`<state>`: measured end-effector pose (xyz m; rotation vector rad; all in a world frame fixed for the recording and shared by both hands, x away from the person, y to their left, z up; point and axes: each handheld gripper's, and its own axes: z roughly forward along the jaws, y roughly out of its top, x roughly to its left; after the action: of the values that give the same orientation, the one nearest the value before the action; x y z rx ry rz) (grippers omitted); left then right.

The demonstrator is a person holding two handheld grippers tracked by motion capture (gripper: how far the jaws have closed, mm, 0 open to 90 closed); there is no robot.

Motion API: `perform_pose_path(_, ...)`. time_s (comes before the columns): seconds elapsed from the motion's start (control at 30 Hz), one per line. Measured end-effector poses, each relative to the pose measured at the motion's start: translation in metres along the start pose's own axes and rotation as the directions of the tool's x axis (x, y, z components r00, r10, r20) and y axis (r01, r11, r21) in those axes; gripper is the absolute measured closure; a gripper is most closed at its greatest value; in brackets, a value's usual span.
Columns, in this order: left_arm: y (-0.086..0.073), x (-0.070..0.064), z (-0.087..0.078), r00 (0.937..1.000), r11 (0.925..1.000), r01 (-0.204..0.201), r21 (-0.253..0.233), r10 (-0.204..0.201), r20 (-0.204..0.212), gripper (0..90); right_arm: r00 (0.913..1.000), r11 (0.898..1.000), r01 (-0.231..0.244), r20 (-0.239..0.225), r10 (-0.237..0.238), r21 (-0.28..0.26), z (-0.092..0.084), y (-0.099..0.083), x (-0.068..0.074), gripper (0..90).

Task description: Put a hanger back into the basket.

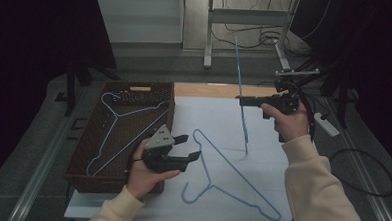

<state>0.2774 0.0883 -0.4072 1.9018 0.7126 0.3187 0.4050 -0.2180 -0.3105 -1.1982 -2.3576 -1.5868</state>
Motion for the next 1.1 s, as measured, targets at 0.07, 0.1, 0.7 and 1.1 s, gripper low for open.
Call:
perform_pose_path(0.07, 0.008, -0.001, 0.013, 1.0, 1.0, -0.008, 0.004, 0.008, 0.001, 33.7, 1.0, 1.0, -0.002, -0.003, 0.002, -0.004, 0.001, 0.001, 0.001, 88.2)
perform_pose_path(0.1, 0.013, -0.001, 0.021, 1.0, 1.0, -0.006, 0.006, 0.006, 0.001, 33.8, 1.0, 1.0, -0.001, -0.007, 0.001, -0.007, 0.001, 0.001, 0.001, 88.2)
perform_pose_path(0.7, 0.039, 0.004, 0.101, 0.9993, 0.9991, -0.02, 0.038, 0.019, 0.032, 36.9, 0.9985, 0.999, -0.014, -0.053, 0.011, -0.046, 0.009, 0.003, 0.007, 88.2)
perform_pose_path(1.1, 0.045, 0.008, 0.114, 0.9998, 0.9976, -0.01, 0.069, 0.009, 0.019, 83.6, 0.9968, 0.999, -0.017, -0.079, 0.013, -0.051, 0.015, 0.002, 0.008, 88.1)
